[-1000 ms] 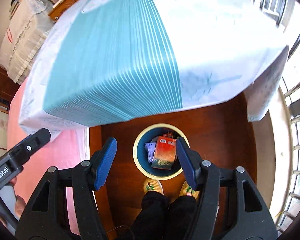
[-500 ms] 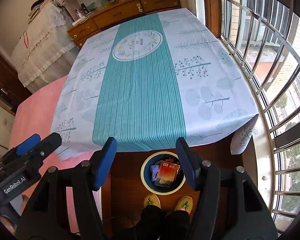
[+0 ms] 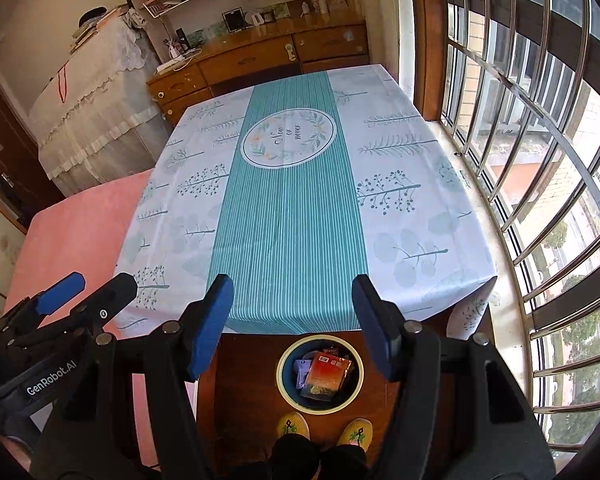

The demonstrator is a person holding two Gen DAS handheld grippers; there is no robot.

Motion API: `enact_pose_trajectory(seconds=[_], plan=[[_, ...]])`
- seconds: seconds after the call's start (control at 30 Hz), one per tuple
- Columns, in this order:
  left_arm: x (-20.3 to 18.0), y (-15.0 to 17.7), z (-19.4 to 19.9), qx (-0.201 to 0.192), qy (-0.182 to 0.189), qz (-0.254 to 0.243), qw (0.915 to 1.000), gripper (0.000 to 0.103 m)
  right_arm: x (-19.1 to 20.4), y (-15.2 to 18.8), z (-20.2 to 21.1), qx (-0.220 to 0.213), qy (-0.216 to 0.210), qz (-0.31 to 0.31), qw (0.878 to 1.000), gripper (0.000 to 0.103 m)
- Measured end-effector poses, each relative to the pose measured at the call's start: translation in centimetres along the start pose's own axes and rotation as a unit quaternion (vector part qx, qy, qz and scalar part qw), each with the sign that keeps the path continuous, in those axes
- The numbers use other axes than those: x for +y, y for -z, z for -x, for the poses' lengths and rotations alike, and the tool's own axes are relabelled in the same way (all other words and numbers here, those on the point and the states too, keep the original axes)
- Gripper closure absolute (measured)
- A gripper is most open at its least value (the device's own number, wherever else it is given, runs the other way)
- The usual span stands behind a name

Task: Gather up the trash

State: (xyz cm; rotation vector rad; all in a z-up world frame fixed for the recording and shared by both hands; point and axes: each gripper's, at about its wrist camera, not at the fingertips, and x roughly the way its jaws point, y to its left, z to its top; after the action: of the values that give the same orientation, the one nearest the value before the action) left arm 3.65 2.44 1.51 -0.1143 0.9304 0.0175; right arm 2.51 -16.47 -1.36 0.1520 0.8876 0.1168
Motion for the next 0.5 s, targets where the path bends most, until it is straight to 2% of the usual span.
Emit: enact_pose_trajectory(seconds=[0.5], plan=[[-0.35, -0.40, -0.38, 0.001, 0.002, -0.019, 0.9998, 0.016, -0.03, 0.06, -0.26, -0.001, 0.004, -0.001, 1.000, 0.044]])
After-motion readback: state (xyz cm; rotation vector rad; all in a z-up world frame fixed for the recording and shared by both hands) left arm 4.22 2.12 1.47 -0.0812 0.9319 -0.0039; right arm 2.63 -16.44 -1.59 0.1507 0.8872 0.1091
